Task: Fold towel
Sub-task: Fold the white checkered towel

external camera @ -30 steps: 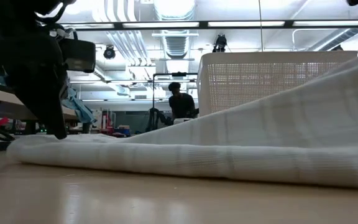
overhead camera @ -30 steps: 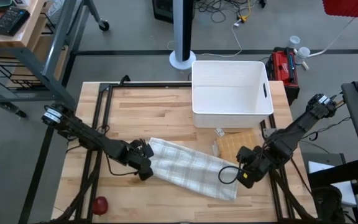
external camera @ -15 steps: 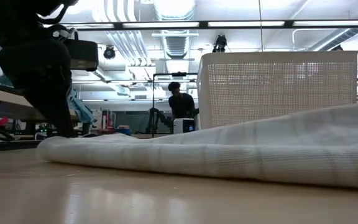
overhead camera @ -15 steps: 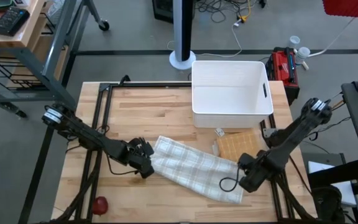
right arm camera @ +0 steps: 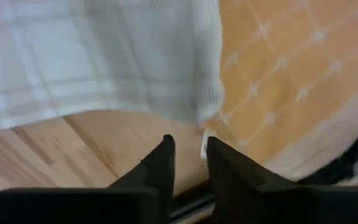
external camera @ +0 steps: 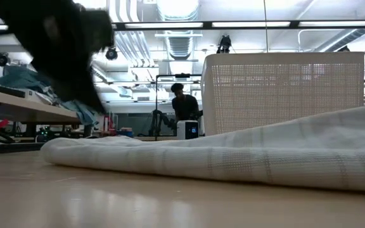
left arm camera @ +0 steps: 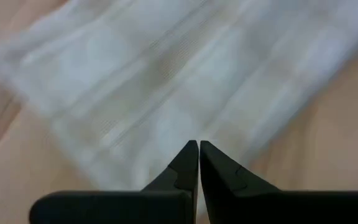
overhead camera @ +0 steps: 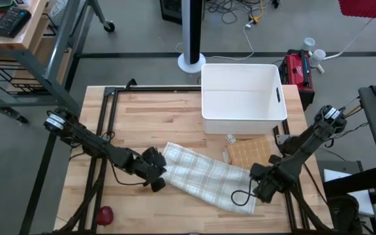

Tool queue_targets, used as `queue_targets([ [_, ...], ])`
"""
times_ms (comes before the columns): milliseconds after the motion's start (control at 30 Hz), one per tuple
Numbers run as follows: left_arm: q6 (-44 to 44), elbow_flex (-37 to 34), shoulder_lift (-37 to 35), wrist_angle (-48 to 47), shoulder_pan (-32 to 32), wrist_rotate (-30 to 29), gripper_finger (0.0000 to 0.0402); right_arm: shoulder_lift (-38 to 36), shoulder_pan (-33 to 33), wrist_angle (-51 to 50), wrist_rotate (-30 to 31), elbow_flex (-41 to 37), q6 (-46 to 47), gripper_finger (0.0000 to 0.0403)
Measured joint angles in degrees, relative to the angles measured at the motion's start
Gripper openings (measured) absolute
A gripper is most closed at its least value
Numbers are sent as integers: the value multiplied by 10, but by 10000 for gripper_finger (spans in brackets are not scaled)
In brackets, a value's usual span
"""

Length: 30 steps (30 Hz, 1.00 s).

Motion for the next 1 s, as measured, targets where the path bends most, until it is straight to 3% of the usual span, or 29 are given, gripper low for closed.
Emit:
queue_targets([
  [200, 104, 0, 0, 180, -2, 0, 1, -3, 18, 9, 117, 18, -70, 131],
  [300, 117, 12, 1, 209, -2, -10, 1, -3, 31, 36, 153, 18, -72, 148],
  [600, 183, 76, 26, 217, 1, -60, 1, -4, 61, 106, 154, 16, 115, 179],
  [867, 343, 165, 132, 215, 14, -57, 5, -13, 103, 186, 155, -3, 343, 200],
  [1000, 392, 195, 182, 170, 26, -60, 3, -9, 126, 211, 160, -17, 457, 209],
])
